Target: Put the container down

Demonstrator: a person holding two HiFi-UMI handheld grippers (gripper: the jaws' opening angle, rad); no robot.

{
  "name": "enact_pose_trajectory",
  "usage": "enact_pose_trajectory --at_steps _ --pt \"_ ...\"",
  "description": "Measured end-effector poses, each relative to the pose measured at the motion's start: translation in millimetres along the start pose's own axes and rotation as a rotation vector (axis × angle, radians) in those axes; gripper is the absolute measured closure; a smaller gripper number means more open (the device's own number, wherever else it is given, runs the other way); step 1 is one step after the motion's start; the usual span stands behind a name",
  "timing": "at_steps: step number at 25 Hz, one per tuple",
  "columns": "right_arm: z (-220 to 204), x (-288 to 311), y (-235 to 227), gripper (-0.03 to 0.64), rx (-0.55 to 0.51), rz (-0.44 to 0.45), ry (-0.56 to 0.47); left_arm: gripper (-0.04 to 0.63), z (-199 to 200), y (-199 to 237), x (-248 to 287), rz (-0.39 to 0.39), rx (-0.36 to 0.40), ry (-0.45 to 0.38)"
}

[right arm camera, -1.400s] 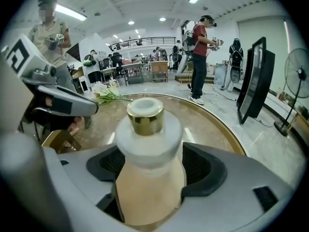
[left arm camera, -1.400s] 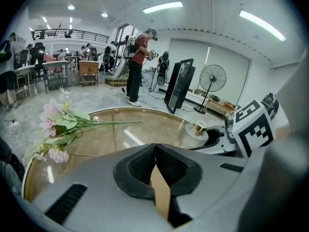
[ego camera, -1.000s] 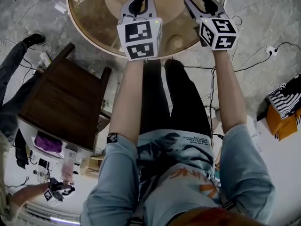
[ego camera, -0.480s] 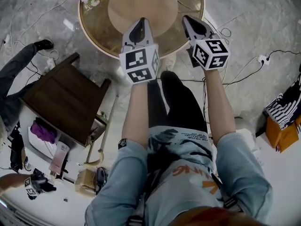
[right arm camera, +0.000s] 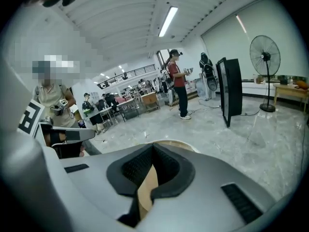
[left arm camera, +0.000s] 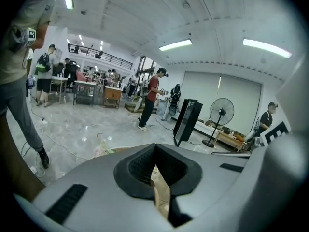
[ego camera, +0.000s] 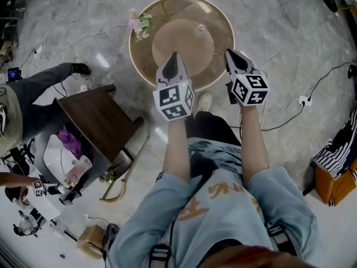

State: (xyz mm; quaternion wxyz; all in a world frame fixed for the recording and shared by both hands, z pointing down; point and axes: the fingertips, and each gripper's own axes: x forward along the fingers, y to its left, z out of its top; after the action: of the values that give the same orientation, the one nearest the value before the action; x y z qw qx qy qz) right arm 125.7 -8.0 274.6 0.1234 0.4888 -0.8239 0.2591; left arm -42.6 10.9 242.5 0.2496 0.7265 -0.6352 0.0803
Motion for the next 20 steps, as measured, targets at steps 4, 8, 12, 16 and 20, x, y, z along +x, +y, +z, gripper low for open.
enact_pose_trajectory --at_steps 4,8,12,16,20 --pt "60.7 -20.6 20.1 0.604 -0.051 -0.021 -0.093 0.571 51.4 -13.0 -25.9 0.004 0.074 -0.085" --pt "120.0 -41.9 44.6 0.604 -0.171 -0.007 -0.172 0.571 103.9 -25.8 -47.3 0.002 0.135 -0.177" --pt "152.3 -71.3 70.1 0.604 -0.227 0.03 -0.244 0.571 156.9 -32.3 -70.2 -0.025 0.163 -0.27" --pt "182.2 -89.5 76.9 0.604 -0.266 0.037 -0.308 0.571 199.5 -22.8 -90.9 -0.012 0.18 -0.339" --pt "212.6 -111.3 79.8 0.604 -0.28 0.033 -0.39 0.571 216.4 -33.3 -106.8 -0.014 0.213 -0.384"
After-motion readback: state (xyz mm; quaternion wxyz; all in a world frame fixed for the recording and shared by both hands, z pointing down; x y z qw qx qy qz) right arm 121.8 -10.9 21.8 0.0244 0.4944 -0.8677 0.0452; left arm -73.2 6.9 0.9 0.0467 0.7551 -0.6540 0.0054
